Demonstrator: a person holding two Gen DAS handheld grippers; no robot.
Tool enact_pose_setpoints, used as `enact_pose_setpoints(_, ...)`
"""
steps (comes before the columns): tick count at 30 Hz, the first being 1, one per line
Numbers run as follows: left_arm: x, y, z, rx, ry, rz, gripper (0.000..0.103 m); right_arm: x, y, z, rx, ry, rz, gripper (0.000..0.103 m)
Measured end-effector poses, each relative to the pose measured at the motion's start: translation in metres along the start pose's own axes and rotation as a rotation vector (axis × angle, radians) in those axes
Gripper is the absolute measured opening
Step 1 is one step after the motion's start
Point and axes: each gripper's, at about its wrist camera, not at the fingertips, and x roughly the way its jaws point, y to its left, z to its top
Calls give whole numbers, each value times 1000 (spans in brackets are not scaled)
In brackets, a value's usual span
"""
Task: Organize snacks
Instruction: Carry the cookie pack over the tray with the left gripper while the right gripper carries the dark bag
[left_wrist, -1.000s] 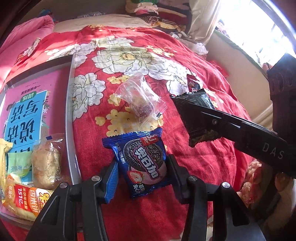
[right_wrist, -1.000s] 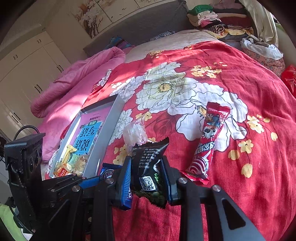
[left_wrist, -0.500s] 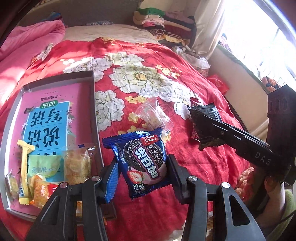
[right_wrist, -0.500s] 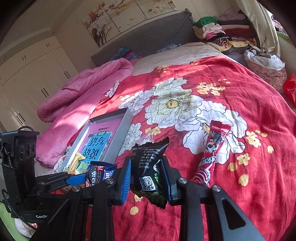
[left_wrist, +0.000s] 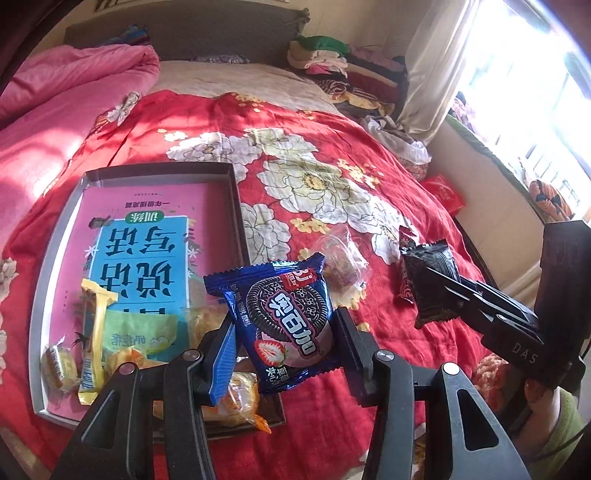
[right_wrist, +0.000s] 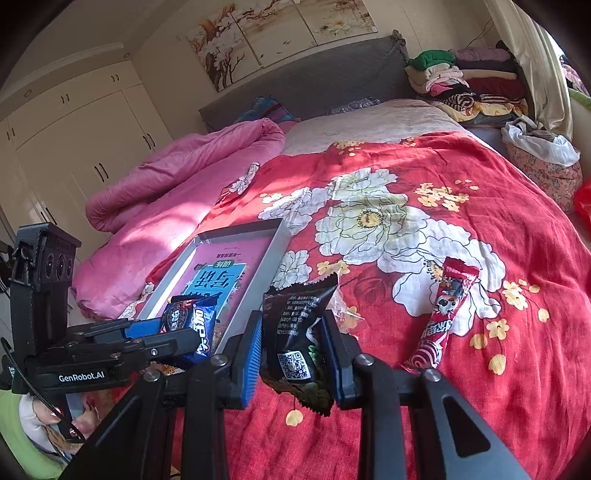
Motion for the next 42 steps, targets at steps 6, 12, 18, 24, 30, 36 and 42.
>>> enact_pose_setpoints(6, -19, 31, 1, -48, -32, 36, 51, 6, 20, 0, -28, 14, 36, 31)
enact_pose_setpoints(12, -36, 77, 1, -132, -56, 97, 51, 21, 43, 0, -55, 43, 79, 31)
enact_pose_setpoints(18, -44, 118, -6, -208, -36, 146, 51, 43, 66, -3, -93, 88, 112, 31)
enact_pose_setpoints(24, -48, 141, -16, -242, -7, 175, 51, 67, 89, -8, -141, 129, 130, 31)
enact_pose_setpoints(30, -41, 147, -20, -240, 20, 199, 51, 86, 104, -10, -176, 162, 135, 31)
enact_pose_setpoints(36, -29, 143, -24, -214, 46, 236, 51, 100, 111, -11, -189, 194, 141, 31)
enact_pose_setpoints(42, -20, 143, -26, -216, 71, 231, 51, 109, 118, -10, -201, 209, 150, 31)
